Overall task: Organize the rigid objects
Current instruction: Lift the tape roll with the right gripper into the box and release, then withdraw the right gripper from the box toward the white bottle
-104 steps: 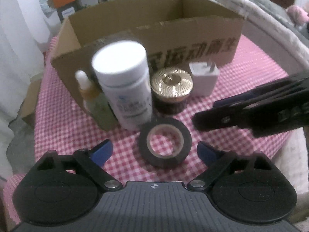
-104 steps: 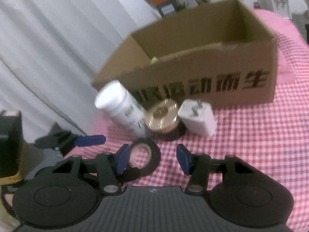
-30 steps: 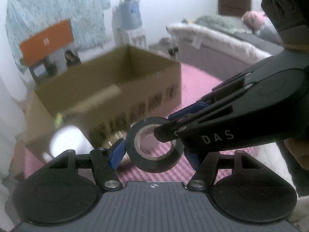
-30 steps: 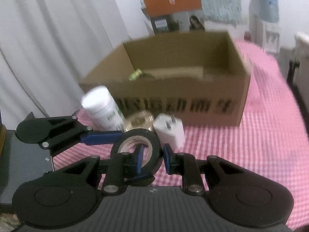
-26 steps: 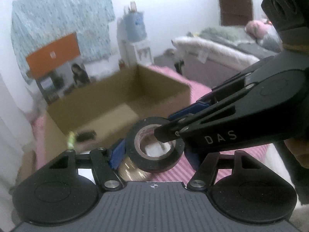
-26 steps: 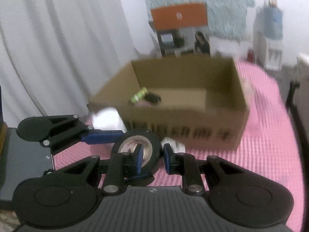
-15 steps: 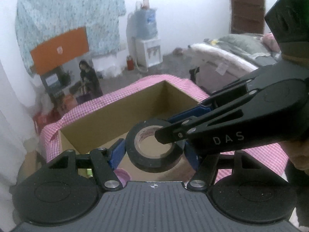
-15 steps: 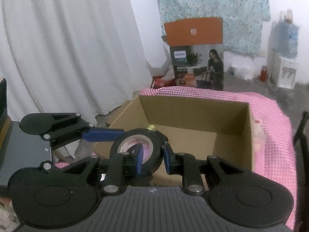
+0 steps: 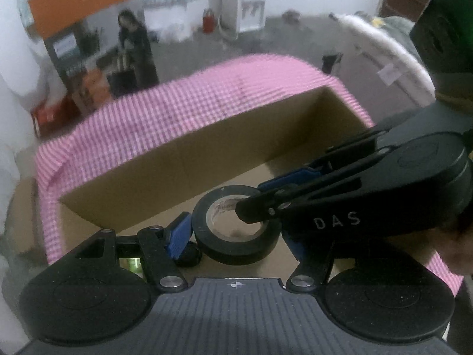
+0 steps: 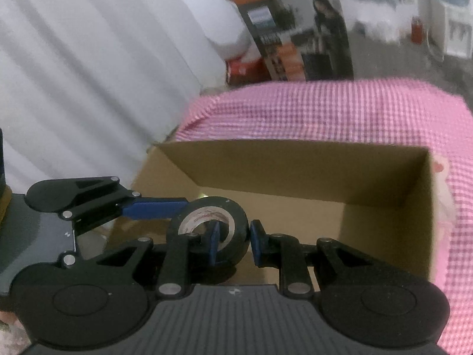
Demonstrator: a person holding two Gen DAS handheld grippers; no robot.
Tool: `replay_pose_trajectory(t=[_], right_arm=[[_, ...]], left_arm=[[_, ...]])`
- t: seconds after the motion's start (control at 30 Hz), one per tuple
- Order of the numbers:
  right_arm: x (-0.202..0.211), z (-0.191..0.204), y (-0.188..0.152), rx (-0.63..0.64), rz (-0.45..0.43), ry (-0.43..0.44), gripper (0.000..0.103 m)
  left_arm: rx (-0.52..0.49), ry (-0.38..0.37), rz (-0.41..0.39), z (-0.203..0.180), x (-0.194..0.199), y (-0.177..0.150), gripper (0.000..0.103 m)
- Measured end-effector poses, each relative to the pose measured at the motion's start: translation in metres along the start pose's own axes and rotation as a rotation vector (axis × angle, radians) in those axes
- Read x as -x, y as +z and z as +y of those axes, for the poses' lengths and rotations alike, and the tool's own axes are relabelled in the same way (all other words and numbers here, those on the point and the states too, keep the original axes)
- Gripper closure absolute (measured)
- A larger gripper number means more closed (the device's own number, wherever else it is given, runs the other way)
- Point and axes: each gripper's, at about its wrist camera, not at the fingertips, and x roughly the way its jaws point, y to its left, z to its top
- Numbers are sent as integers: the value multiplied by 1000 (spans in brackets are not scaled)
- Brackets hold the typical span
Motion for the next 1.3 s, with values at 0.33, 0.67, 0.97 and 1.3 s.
replay_pose_trajectory(t=[0.33,0.67,0.97,1.3], right_arm=[[-65,-34,21,-52,129,-20,79],[-97,-44,28,-61,179,-45,77],[-88,-46,29,-86,155,-26,71],[22,-15,19,-25,-101,-21,32]], left_arm=[[7,18,102,12,-52,7,36],[6,28,120,12,-65,8,34],[8,43,54,9,-40,10,18],[47,43,-164,11,44,4,13]])
